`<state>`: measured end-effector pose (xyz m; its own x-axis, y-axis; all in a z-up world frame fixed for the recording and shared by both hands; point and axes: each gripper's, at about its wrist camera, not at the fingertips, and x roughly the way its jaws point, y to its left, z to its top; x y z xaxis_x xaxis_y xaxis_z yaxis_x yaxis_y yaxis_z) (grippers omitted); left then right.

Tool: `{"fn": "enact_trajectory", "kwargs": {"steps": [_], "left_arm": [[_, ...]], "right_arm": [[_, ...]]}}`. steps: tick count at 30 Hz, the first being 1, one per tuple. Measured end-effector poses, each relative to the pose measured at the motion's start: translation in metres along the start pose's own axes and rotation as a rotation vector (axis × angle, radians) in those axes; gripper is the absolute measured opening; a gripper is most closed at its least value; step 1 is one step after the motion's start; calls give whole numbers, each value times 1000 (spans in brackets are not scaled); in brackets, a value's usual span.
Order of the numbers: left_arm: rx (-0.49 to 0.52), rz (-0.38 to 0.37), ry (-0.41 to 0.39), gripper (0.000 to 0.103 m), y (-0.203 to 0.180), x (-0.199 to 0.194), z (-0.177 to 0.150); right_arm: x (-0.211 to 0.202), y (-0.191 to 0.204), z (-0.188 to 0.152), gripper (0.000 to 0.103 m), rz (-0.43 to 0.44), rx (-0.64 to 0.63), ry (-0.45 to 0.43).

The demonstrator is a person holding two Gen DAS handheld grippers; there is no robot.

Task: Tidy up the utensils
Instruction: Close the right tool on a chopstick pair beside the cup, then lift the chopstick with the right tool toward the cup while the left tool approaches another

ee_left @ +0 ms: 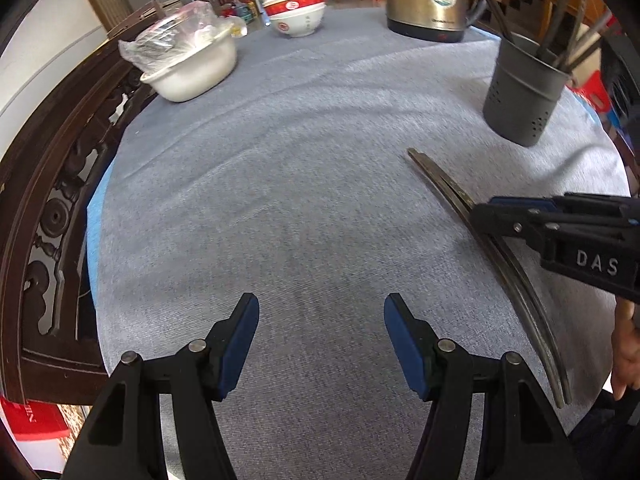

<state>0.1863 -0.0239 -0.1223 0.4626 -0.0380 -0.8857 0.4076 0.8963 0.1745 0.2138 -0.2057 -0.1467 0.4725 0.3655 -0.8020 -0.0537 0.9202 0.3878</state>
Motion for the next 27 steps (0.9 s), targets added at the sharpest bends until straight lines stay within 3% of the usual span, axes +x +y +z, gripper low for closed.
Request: {"fn": "enact_trajectory", "kwargs": {"steps": [17, 27], "left_arm": [[4, -12, 9, 66, -2, 7, 4], [3, -11, 7, 66, -1, 8, 2]], "right_arm": [[0, -12, 7, 24, 52, 64, 11], [12, -9, 14, 24, -16, 51, 10]]}}
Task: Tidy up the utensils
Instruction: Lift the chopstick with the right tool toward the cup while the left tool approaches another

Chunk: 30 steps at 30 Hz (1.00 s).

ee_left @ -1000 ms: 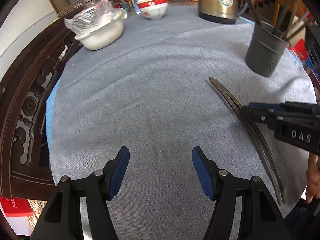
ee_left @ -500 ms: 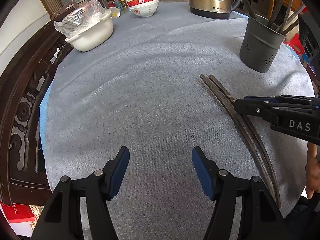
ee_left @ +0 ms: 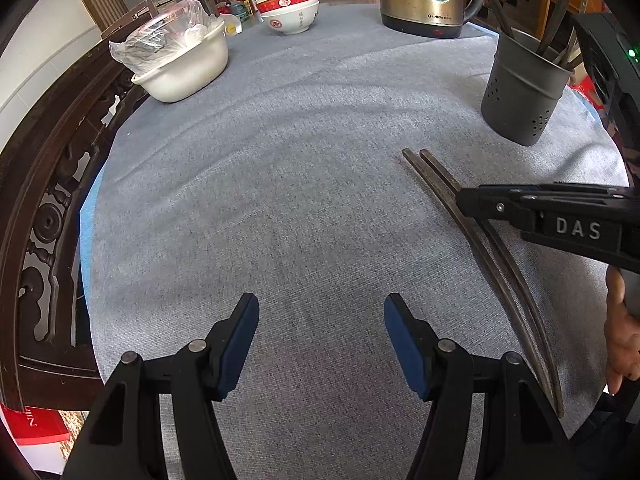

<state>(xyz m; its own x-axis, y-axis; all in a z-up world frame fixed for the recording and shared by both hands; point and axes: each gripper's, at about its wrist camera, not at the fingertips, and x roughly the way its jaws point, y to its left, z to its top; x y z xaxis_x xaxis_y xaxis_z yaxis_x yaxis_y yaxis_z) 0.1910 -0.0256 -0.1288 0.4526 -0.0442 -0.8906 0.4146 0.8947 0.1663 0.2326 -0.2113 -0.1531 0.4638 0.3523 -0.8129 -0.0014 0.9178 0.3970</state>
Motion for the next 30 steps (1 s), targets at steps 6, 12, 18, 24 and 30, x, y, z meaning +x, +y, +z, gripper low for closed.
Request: {"fn": "enact_trajectory", "kwargs": {"steps": [6, 12, 18, 24, 30], "left_arm": [[-2, 2, 1, 66, 1, 0, 1], [-15, -18, 17, 66, 4, 3, 4], [-81, -123, 51, 66, 13, 9, 25], [-122, -191, 96, 66, 9, 22, 50], [-129, -182, 110, 66, 4, 30, 64]], "right_arm": [[2, 6, 1, 15, -58, -60, -2], [-5, -5, -1, 9, -90, -49, -5], [-16, -26, -2, 14, -101, 21, -3], [-14, -32, 7, 14, -101, 75, -11], [-9, -26, 17, 14, -138, 47, -41]]}}
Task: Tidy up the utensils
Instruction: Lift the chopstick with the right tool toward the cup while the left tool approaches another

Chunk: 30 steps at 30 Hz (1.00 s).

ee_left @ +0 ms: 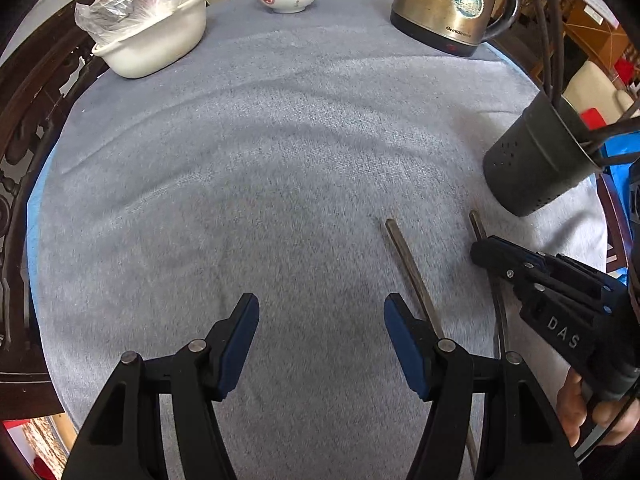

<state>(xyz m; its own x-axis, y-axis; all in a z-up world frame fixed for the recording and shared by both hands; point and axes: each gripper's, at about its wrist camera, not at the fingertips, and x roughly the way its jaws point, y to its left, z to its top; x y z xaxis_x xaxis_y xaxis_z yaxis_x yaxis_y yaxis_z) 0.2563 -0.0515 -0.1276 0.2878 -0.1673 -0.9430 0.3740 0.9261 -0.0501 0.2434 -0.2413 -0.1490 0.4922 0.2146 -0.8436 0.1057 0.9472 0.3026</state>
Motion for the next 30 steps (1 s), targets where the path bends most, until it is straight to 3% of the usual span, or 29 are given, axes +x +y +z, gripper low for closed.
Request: {"fn": "enact_trajectory", "kwargs": {"steps": [7, 24, 30], "left_arm": [[-6, 14, 4, 66, -4, 3, 5], [69, 80, -37, 66, -37, 1, 16], [46, 48, -17, 66, -38, 4, 20]], "right_arm": [[3, 8, 1, 10, -43, -79, -26], [-20, -23, -26, 8, -11, -30, 1], [-21, -26, -27, 8, 0, -26, -2]]}}
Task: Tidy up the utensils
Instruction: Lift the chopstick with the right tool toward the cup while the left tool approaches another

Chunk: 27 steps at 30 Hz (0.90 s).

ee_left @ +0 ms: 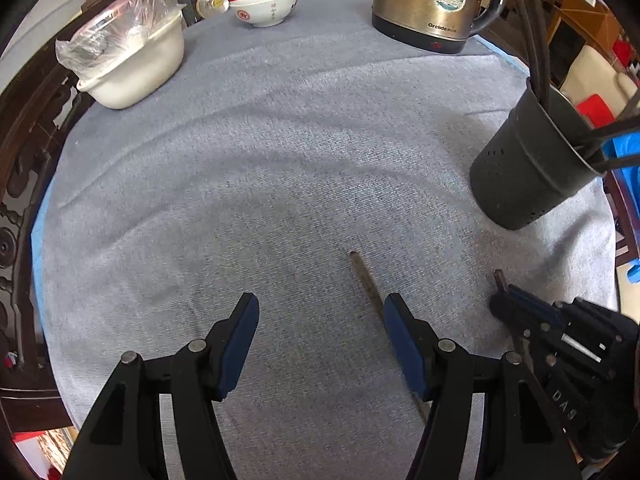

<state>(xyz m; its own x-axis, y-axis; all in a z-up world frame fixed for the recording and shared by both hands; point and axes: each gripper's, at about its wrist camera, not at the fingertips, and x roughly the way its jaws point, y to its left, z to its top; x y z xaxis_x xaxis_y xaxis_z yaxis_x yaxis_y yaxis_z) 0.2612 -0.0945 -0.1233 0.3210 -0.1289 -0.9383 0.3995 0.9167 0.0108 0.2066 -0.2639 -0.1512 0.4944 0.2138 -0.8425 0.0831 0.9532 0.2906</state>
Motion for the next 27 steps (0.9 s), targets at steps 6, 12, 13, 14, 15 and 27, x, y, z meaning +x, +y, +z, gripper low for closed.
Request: {"fn": "enact_trajectory", "kwargs": {"steps": [6, 12, 13, 14, 15, 27], "left_arm": [[1, 0, 8, 66, -5, 6, 6], [0, -2, 25, 66, -10, 17, 11], [-2, -4, 31, 66, -10, 19, 12], [-4, -6, 35, 66, -10, 21, 12], [-7, -12, 42, 66, -10, 24, 13], [-92, -181, 131, 67, 15, 39, 31]], "right_arm": [[1, 0, 1, 8, 8, 2, -2], [1, -2, 1, 8, 14, 0, -4], [1, -2, 1, 8, 16, 0, -5], [1, -2, 1, 8, 16, 1, -5], [1, -2, 1, 8, 17, 1, -6], [0, -4, 2, 8, 24, 3, -11]]}}
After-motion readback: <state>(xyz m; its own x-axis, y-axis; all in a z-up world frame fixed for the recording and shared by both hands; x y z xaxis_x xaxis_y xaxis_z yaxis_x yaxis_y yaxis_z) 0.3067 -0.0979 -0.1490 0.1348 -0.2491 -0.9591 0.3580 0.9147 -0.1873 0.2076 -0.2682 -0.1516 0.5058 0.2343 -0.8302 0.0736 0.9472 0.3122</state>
